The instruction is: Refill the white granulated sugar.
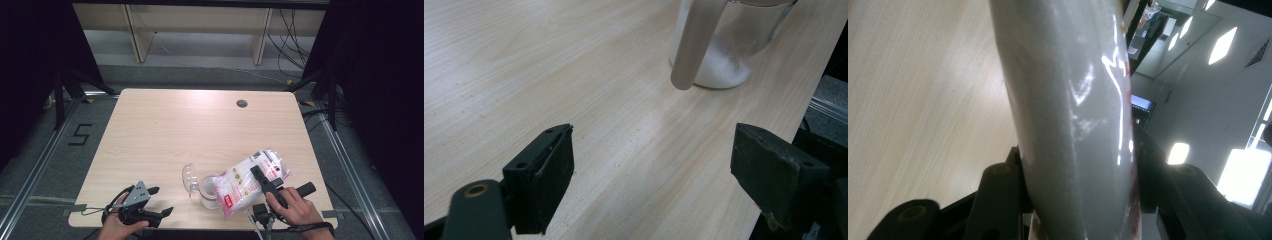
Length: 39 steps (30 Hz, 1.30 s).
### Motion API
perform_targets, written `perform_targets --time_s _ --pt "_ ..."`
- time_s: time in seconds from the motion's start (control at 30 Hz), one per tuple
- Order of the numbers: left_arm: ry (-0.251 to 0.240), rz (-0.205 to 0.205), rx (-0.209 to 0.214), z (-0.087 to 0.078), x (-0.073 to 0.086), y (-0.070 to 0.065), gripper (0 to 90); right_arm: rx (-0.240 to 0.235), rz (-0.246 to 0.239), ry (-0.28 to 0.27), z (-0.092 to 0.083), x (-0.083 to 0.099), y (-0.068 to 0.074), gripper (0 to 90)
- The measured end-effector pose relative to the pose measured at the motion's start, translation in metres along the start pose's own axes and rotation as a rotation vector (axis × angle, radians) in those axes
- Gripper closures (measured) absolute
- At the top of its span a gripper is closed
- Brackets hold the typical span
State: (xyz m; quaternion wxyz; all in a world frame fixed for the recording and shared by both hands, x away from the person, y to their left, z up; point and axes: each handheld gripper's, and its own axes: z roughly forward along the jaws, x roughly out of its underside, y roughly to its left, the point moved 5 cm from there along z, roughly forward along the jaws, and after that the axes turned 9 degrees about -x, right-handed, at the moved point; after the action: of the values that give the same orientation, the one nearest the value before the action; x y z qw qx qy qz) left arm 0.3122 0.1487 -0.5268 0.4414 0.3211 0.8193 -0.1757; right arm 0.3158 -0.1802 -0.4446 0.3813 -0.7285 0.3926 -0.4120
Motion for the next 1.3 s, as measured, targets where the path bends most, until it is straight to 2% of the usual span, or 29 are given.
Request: perform_targets --time_s 0.23,0.27,0.43,0.53,0.6,0.73,0.8,0.83,0.97,1.2,1.27,1.3 --pt "0.008 0.010 -0.001 -0.0004 0.0004 0.0008 17.4 0.000 0.000 -0.002 0.0001 0.0001 0.0000 60.3" --pt "-0.001 0.000 0.000 0.0001 -0.0001 -0.0001 17.4 -0.001 0.000 -0.002 0.0001 0.0001 -0.0001 60.4" --pt "0.002 0.002 -0.001 -0.0001 0.0001 0.0002 17.4 0.000 0.001 -0.003 0.0000 0.0000 -0.0002 60.5" --pt "0.000 0.000 0.000 0.0000 0.0000 -0.0001 17.4 0.006 -0.036 -0.020 0.0010 -0.0014 -0.0033 60.6" --pt "0.001 0.001 0.000 -0.0002 0.0000 0.0000 17.4 0.006 -0.035 -0.020 0.0010 -0.0013 -0.0032 60.7" --pt "0.005 0.011 -0.001 -0.0009 0.0000 0.0007 17.4 -0.006 0.006 -0.005 0.0002 -0.0001 0.0002 60.9" --pt "0.004 0.009 0.000 -0.0009 0.0000 0.0005 17.4 -0.014 -0.002 0.002 -0.0003 -0.0001 -0.0004 61.0" --pt "0.004 0.008 0.000 -0.0009 0.0000 0.0004 17.4 -0.007 -0.047 -0.017 0.0008 -0.0017 -0.0040 61.1" --pt "0.004 0.009 -0.001 -0.0009 -0.0001 0.0006 17.4 -0.007 0.004 -0.006 0.0003 -0.0001 0.0002 61.3" --pt "0.003 0.010 0.000 -0.0010 -0.0002 0.0004 17.4 -0.008 0.001 -0.007 0.0004 -0.0001 -0.0001 61.8" --pt "-0.001 0.032 0.001 -0.0010 -0.0008 0.0017 17.4 -0.005 0.003 -0.007 0.0002 0.0000 -0.0001 61.9" --pt "0.003 0.010 0.000 -0.0011 -0.0002 0.0005 17.4 -0.007 0.005 -0.007 0.0002 0.0001 -0.0002 62.0"
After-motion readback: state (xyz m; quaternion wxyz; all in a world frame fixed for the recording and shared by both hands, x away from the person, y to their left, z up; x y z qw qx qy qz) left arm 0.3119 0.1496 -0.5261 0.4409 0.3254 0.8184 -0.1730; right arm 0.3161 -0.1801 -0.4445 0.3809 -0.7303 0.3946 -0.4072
